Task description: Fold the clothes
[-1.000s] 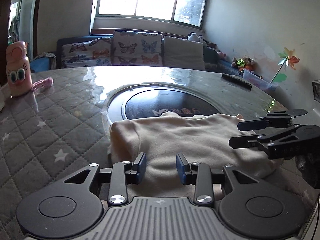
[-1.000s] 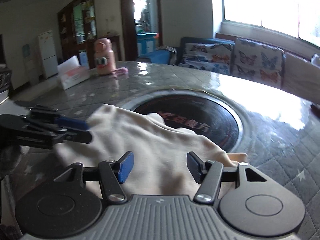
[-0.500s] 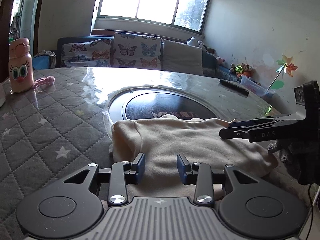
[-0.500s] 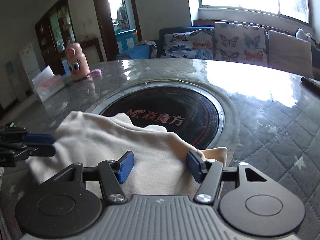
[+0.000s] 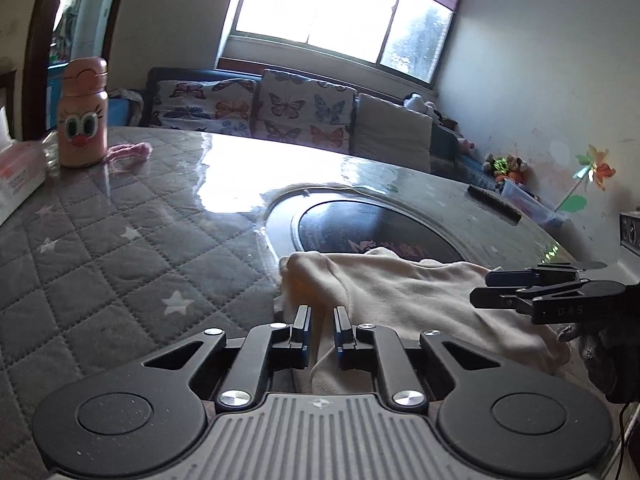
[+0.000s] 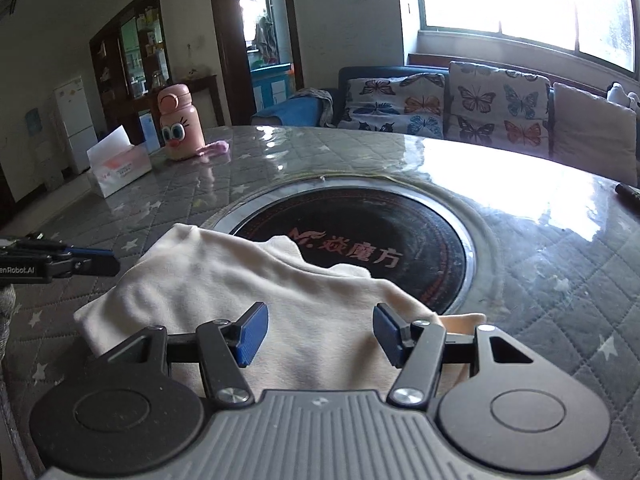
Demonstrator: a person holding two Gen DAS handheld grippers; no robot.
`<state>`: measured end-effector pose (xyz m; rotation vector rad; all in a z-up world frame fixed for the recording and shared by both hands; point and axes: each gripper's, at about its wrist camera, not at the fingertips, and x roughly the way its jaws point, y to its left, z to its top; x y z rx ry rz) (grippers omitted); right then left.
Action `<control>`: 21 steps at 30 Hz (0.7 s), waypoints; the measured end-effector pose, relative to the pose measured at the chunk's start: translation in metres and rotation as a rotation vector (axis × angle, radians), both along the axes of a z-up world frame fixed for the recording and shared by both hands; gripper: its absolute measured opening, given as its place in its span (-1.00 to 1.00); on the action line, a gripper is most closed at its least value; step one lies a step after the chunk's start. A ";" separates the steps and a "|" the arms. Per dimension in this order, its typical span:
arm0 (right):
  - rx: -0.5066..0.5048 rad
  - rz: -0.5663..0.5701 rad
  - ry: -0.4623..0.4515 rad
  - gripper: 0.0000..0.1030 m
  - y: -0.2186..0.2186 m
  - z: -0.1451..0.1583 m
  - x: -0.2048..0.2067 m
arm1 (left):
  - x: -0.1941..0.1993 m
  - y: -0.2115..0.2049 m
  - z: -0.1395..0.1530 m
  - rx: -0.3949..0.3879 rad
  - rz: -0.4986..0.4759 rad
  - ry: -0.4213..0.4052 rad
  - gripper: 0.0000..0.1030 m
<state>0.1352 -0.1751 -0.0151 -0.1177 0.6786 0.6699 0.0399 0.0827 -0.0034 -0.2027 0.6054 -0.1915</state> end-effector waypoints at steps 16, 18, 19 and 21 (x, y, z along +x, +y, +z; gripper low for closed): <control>-0.014 0.005 0.026 0.16 0.003 -0.007 0.002 | 0.013 0.005 -0.013 -0.054 -0.051 0.065 -0.56; -0.012 0.005 0.030 0.16 0.002 -0.008 0.003 | 0.016 0.008 -0.014 -0.083 -0.059 0.075 -0.58; -0.012 0.004 0.030 0.16 0.002 -0.008 0.003 | 0.016 0.009 -0.015 -0.098 -0.062 0.079 -0.69; -0.011 0.004 0.031 0.16 0.002 -0.009 0.003 | 0.016 0.012 -0.016 -0.124 -0.057 0.075 -0.82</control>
